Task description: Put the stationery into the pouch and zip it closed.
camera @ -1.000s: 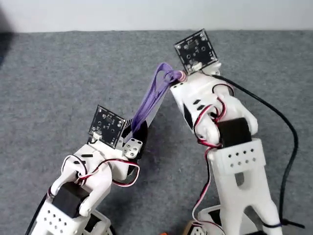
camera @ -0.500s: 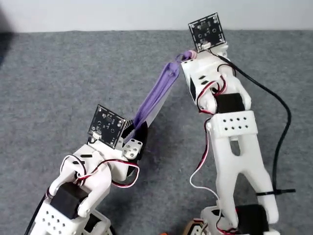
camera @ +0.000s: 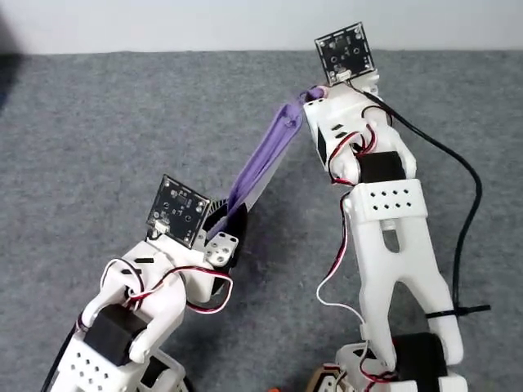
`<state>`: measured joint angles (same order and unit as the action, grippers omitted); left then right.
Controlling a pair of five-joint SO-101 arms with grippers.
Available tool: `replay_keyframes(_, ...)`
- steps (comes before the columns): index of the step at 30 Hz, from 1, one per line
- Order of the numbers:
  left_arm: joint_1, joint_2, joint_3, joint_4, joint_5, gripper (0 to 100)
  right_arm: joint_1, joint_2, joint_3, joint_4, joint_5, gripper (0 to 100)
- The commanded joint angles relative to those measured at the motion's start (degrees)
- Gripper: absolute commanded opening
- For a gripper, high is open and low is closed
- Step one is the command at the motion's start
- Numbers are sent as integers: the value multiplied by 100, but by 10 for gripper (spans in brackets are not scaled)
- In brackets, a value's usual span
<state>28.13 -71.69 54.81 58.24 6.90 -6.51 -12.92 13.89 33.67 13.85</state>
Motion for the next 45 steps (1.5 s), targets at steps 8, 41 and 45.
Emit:
replay_keyframes(8, -668, -88, -1121, 879, 1284, 328, 1103, -347, -44, 1138, -53, 8)
replay_keyframes(41, -4044, -97, -2422, 3613, 1495, 328, 1789, -2510, 97, 6879, 193, 235)
replay_keyframes(45, -4044, -97, -2360, 3613, 1495, 328, 2105, -2835, 211, 6905, 193, 235)
